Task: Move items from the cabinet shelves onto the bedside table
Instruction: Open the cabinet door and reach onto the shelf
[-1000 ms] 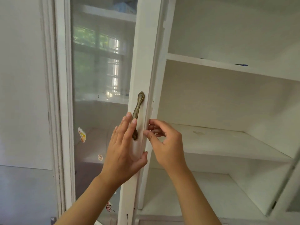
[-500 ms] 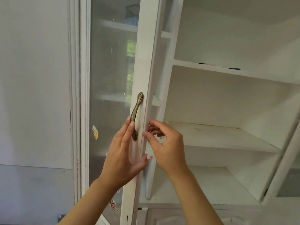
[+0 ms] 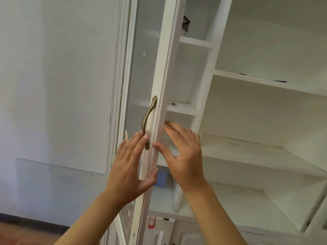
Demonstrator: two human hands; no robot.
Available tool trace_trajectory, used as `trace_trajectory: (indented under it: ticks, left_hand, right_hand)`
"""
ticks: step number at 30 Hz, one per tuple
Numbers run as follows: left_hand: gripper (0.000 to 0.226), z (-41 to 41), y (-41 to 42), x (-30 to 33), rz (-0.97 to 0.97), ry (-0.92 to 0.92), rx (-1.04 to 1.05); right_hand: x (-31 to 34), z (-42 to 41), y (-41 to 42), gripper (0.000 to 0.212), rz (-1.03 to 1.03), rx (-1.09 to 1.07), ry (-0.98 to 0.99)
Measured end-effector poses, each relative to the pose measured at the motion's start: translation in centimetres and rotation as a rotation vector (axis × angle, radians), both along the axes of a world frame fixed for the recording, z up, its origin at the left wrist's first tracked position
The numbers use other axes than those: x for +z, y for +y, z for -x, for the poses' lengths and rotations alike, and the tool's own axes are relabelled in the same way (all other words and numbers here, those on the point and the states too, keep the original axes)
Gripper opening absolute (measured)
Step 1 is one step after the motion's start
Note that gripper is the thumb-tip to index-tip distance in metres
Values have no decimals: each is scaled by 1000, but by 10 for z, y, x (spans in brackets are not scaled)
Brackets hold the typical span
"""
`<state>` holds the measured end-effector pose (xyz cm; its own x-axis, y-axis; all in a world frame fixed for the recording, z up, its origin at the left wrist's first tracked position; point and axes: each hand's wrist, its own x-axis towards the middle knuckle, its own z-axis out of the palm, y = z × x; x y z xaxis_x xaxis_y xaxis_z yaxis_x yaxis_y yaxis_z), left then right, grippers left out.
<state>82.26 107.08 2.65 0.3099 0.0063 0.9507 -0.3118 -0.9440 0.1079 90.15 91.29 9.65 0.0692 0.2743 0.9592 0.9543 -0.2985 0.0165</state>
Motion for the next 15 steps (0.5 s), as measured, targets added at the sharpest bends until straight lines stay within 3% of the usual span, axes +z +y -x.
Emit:
trace_trajectory:
  ticks: [5, 15]
  left_hand:
    - [91, 28, 19, -4, 1, 8, 90]
    - [92, 78, 55, -9, -33, -8, 268]
  right_hand:
    - [2, 17, 23, 69, 42, 111, -4]
    - [11, 44, 72, 62, 109, 148, -155]
